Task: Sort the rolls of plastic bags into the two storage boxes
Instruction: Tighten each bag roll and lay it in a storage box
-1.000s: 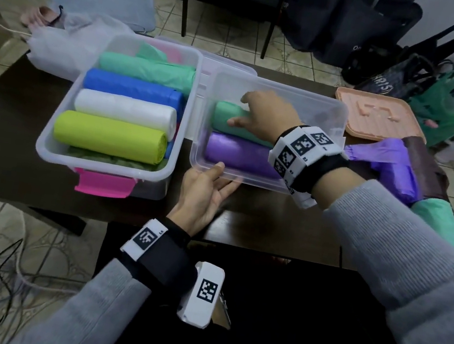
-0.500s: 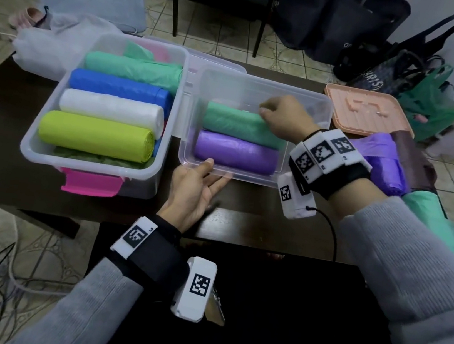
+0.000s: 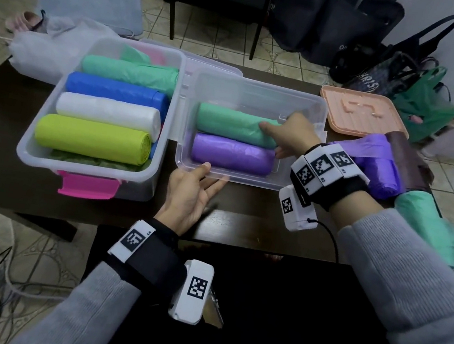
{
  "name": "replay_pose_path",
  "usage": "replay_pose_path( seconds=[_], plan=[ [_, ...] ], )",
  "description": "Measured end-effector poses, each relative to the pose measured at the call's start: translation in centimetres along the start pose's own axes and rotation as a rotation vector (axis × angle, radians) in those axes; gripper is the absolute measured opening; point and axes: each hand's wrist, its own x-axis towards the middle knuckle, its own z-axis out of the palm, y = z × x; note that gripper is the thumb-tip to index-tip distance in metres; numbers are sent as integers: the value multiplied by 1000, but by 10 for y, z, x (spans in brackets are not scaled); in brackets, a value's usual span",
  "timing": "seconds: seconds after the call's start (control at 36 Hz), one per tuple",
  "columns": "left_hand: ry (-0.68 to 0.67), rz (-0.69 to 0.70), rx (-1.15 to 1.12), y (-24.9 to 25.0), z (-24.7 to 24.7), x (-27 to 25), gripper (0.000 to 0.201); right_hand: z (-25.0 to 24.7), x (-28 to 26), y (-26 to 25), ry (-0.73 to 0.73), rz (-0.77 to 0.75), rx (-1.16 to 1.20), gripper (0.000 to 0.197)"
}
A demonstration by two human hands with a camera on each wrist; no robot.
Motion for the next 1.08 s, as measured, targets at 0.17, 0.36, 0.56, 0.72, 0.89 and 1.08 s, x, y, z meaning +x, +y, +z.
replay_pose_path(
  seconds=[0.17, 0.36, 0.56, 0.72, 0.89, 1.08],
  plan=[
    [3, 0, 6, 1, 3, -1, 28, -4, -1, 4, -13, -23, 9, 48],
    [26, 9, 62, 7, 13, 1, 23, -22, -12, 20, 526, -390, 80, 34],
    [94, 12, 103, 14, 24, 5, 11, -34, -15, 49, 224, 2, 74, 38],
    [141, -15, 121, 20, 36, 13, 15, -32, -1, 63, 204, -10, 233, 42],
    [188, -97, 99, 26, 34, 36, 55, -30, 14, 71, 134, 42, 306, 49],
    [212, -179, 99, 30, 43, 31, 60, -22, 19, 79, 110, 52, 418, 30]
  ],
)
